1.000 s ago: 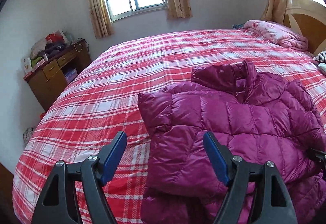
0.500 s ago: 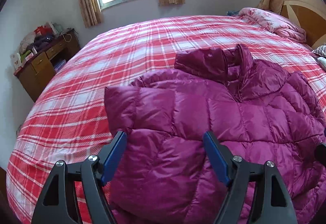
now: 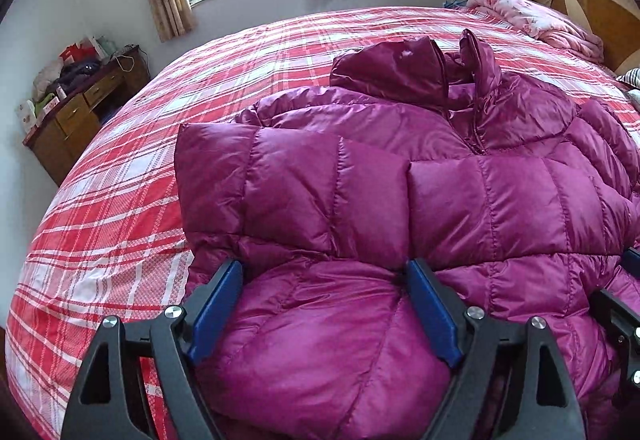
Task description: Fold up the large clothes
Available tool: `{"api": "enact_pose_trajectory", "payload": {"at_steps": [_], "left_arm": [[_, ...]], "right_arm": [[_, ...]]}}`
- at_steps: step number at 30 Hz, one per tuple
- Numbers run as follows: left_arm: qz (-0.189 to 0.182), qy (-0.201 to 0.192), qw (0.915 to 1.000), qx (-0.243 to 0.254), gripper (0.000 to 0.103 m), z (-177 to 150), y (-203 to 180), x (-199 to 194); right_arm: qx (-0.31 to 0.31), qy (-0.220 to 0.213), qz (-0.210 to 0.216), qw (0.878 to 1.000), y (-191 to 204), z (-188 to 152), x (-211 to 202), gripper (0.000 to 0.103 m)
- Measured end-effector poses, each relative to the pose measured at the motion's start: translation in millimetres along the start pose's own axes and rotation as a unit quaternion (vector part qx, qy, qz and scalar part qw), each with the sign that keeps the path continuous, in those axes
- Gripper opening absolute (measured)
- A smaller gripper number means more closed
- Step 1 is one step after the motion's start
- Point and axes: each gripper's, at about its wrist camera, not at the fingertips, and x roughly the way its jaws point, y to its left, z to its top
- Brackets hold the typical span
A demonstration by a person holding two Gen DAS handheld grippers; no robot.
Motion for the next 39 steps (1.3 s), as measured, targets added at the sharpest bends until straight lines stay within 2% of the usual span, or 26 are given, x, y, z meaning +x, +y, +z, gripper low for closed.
{"api": "enact_pose_trajectory", "payload": {"at_steps": [26, 30, 32, 39], "left_arm": [[0.026, -0.001, 0.9996, 0.014, 0.089, -2.2, -9.1, 5.3], [0.027, -0.002, 0.9995, 0.013, 0.089, -2.8, -9.3, 5.2], [0.027, -0.002, 0.9996, 0.013, 0.089, -2.9, -9.4, 5.0], [0.027, -0.002, 0.9996, 0.013, 0.089, -3.0, -8.8, 4.8]], "right_arm": [[-0.036, 0.017, -0.046, 0.998, 14.5, 0.8, -0.1, 0.062], [0.002, -0.011, -0.031, 0.999, 11.0, 14.9, -25.2, 0.062], [-0.003, -0.021, -0.033, 0.999, 16.2, 24.5, -29.4, 0.063], [-0.013, 0.013, -0.038, 0.999, 18.1, 29.3, 3.5, 0.063]]}}
